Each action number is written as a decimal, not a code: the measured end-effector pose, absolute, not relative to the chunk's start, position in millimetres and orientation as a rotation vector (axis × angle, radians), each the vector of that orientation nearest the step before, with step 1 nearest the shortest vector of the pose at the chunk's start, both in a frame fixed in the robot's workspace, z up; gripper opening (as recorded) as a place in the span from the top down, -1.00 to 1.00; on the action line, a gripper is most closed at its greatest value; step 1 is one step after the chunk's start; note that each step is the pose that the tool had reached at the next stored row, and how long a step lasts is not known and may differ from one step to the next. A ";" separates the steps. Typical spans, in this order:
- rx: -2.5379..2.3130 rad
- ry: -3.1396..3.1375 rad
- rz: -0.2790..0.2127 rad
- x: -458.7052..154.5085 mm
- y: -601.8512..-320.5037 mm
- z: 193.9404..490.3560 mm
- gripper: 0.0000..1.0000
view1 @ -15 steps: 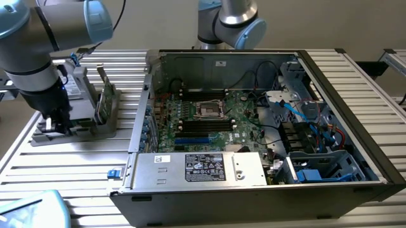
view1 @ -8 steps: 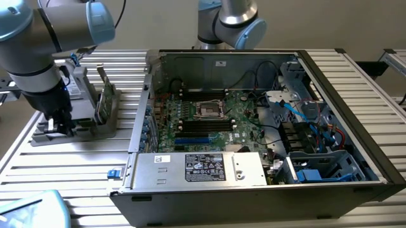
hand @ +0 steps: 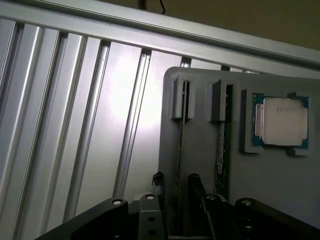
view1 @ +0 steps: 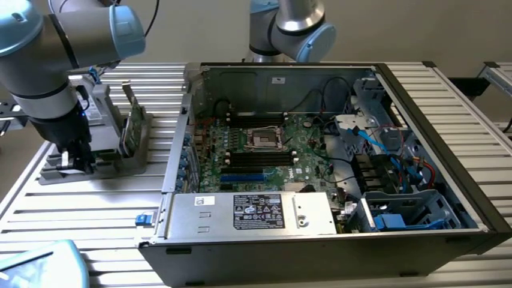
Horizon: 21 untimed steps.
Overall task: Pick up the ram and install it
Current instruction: 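Pick up the ram and move it above insertion slot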
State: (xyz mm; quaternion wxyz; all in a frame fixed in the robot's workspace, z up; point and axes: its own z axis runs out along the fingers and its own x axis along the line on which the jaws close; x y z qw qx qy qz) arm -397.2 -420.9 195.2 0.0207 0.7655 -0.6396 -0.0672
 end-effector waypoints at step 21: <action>2.373 -1.983 -0.210 -400.3 -418.1 193.3 0.33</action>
